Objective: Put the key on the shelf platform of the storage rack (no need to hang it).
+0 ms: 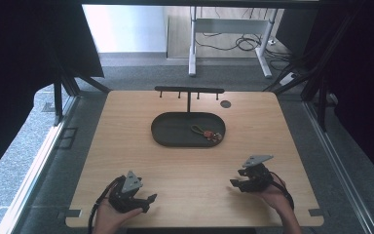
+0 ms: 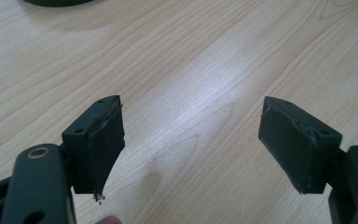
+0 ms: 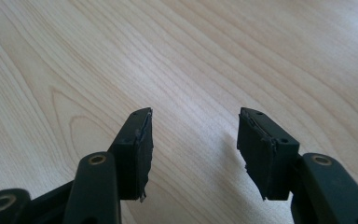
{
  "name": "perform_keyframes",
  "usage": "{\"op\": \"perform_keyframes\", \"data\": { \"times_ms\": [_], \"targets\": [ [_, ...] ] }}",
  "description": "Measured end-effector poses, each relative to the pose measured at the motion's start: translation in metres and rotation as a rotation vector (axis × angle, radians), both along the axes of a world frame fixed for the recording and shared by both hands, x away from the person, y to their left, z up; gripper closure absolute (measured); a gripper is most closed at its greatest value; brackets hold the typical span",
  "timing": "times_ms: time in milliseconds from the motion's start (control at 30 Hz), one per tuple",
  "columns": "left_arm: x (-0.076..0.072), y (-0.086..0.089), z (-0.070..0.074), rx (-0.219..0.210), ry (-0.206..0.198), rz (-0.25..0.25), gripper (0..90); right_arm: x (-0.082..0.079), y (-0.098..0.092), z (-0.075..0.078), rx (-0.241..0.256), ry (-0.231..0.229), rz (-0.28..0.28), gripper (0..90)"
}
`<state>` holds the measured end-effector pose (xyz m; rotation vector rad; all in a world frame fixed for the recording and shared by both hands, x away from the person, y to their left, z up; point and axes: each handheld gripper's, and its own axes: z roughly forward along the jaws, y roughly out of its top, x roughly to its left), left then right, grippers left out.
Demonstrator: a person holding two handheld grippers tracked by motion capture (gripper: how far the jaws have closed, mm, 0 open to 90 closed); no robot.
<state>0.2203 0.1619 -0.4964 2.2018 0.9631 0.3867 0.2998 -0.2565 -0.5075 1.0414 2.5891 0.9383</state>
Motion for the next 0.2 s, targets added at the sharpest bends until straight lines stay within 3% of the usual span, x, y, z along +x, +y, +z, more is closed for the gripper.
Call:
{"op": "perform_keyframes", "data": {
  "times_ms": [200],
  "targets": [
    [0.0012,-0.0025,-0.0005,0.002,0.004,0.001,23.0,0.0005,-0.0024,-0.0018,0.016,-0.019,-0.031,41.5]
  ]
}}
